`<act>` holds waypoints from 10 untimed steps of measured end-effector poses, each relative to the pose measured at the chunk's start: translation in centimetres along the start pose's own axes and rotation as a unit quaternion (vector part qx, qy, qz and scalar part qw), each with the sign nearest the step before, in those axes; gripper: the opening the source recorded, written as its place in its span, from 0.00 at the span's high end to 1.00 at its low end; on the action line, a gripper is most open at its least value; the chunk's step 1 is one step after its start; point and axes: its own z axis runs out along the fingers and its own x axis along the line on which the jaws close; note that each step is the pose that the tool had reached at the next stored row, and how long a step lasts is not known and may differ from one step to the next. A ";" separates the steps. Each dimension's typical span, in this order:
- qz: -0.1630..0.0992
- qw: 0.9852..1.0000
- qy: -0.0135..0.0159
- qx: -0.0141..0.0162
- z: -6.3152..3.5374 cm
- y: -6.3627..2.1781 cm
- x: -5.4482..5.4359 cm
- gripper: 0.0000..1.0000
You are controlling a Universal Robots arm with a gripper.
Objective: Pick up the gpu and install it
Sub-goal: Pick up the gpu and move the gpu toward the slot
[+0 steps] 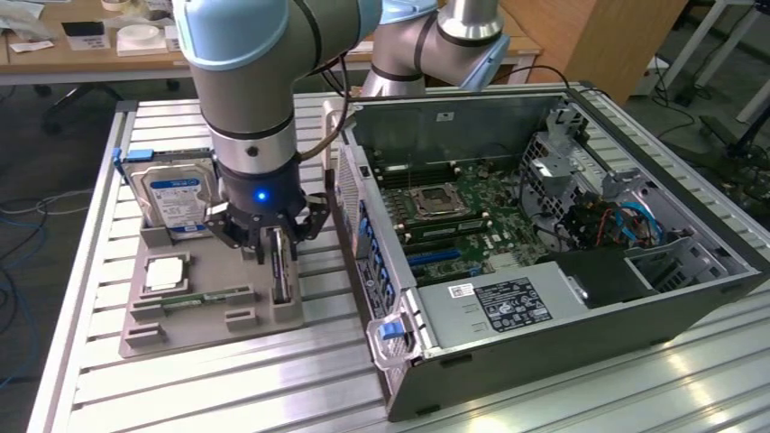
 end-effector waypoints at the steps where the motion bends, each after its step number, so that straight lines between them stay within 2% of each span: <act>1: 0.000 1.000 0.000 0.000 0.06 0.05 0.0 0.53; 10: 0.000 1.000 0.000 0.000 0.35 0.65 0.1 0.53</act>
